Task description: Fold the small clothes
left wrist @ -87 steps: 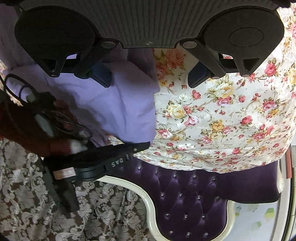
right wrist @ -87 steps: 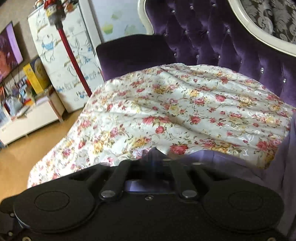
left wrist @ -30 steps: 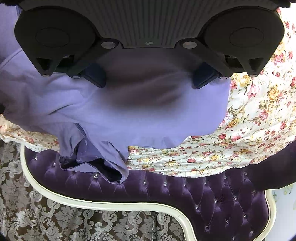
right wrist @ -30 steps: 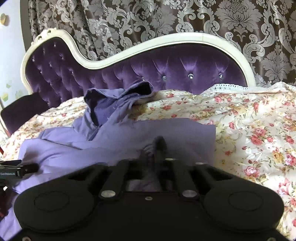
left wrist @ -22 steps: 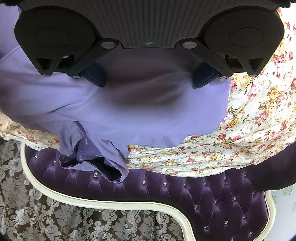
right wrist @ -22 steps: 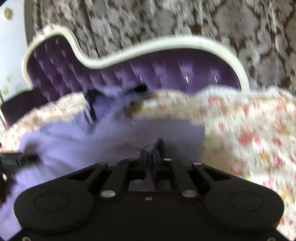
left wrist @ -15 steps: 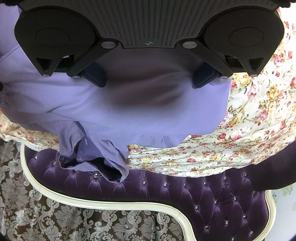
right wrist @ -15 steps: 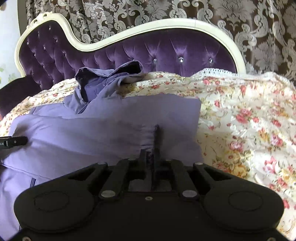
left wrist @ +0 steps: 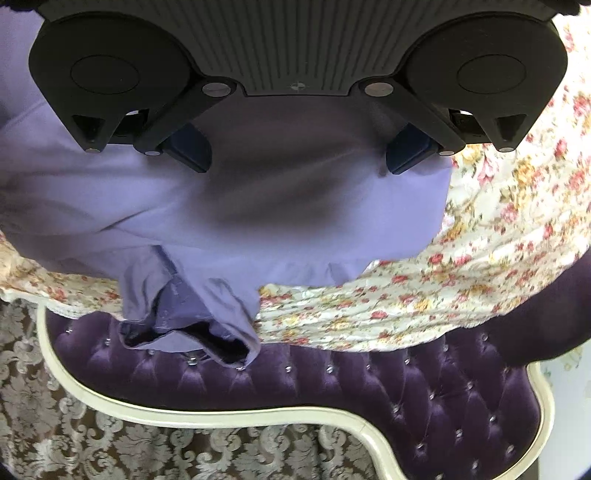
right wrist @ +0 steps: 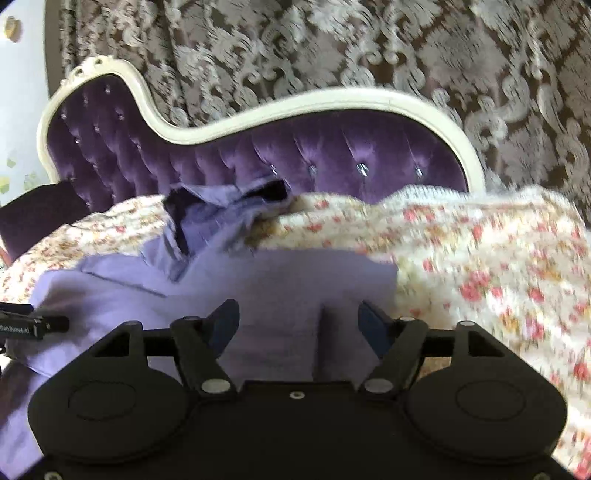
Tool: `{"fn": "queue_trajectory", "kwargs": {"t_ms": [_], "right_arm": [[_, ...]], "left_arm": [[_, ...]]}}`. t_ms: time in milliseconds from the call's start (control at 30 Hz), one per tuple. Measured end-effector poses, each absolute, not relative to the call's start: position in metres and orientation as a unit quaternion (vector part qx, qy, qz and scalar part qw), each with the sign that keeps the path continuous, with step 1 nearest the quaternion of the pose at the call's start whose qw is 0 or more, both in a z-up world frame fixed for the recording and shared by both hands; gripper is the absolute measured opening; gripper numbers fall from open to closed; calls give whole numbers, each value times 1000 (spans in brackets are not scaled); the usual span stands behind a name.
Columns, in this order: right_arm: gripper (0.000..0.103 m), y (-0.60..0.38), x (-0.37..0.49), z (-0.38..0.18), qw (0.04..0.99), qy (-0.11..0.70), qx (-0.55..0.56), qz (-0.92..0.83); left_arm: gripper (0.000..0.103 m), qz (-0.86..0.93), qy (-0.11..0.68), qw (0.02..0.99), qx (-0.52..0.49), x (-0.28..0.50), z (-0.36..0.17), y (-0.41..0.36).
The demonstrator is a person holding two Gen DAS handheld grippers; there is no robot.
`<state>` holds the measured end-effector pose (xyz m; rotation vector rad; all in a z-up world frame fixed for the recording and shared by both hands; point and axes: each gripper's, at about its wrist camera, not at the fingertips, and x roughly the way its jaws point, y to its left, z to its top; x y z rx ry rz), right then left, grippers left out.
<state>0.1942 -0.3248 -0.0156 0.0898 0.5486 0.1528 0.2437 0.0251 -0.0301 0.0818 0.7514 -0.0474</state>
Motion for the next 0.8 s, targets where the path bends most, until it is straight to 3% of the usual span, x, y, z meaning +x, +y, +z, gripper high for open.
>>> {"fn": "queue_trajectory", "kwargs": {"t_ms": [467, 800], "right_arm": [[77, -308, 297, 31, 945, 291, 40, 146], [77, -301, 383, -11, 937, 318, 71, 125]], "left_arm": [[102, -68, 332, 939, 57, 308, 57, 8], [102, -52, 326, 932, 148, 399, 19, -38]]}}
